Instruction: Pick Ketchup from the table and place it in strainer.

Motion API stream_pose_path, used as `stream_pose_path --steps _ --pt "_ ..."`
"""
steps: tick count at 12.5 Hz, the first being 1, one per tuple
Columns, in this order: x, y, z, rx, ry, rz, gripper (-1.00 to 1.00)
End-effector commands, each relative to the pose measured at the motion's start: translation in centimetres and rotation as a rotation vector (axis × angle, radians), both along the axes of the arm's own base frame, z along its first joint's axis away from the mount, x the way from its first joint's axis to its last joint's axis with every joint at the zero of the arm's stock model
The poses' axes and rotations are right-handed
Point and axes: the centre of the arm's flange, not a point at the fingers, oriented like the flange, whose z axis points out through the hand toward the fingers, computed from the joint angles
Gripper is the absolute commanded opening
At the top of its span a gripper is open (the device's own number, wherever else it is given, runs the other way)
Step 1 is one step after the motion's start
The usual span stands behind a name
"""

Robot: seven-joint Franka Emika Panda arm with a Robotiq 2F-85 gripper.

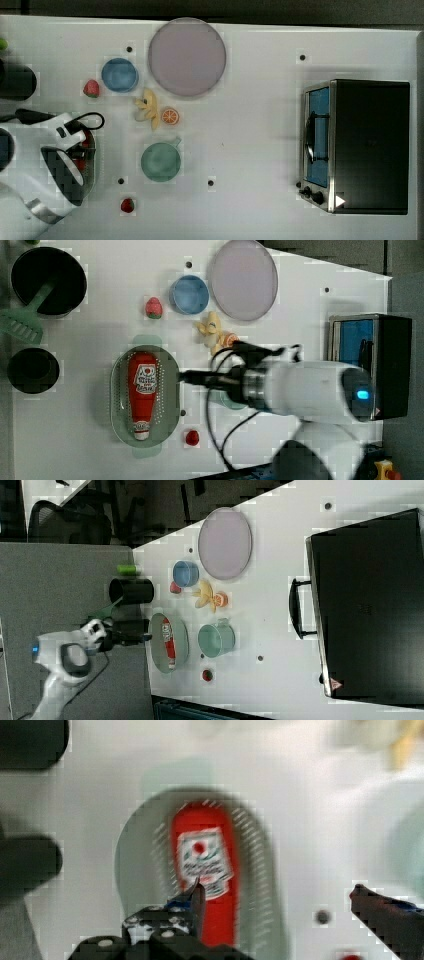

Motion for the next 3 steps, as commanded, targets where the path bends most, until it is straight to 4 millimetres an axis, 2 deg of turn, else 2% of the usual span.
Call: stream_pose_path --steps 1,3 --pt "6.7 -10.0 8.2 -0.020 -0.068 -0.266 1.00" --pt "8.9 -16.2 12.2 -0.043 -0.055 -0.380 1.00"
